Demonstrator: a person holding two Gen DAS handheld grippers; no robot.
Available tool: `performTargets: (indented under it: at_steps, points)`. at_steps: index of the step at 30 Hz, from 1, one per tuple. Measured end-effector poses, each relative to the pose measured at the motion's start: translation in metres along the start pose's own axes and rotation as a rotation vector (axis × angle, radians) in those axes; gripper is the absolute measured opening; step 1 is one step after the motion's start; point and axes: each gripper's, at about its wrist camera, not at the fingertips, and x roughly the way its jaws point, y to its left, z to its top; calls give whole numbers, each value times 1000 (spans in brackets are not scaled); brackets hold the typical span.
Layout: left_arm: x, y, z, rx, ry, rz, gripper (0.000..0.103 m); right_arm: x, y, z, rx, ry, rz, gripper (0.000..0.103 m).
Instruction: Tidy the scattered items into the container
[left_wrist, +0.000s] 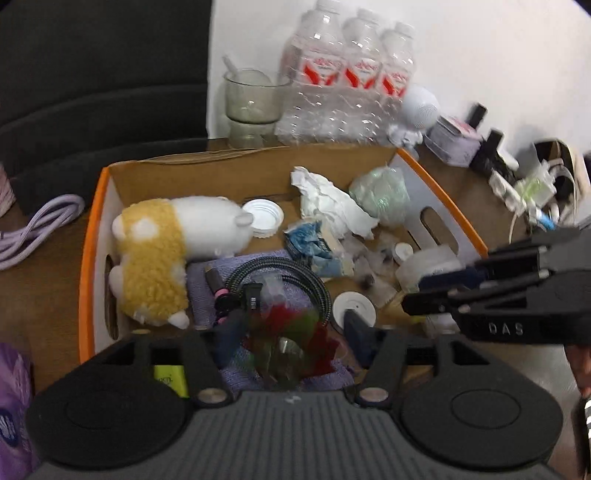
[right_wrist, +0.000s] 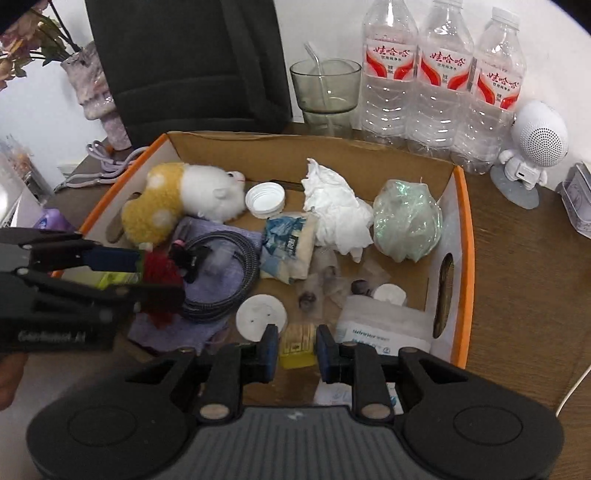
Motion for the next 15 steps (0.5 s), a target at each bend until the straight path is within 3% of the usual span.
performTargets:
  at_steps: [2,6,8,12,15]
  points:
    - [-7,1,3,5,-10,7,69,-5,-7,4,38,-14,22,42]
    - [-22,3,14,-40,-24,33,70,-25,-19,13,111,-61,54,42]
    - [-34,6,18,-63,-44,44,78,-34,-23,19,132,-73,80,42]
    - [-49,10,28,-119,-43,97,83,-46,-26,28,170,-61,104,44]
    - [-59,8,33,-144,-75,171,91,-57,-24,30,179,-70,97,52]
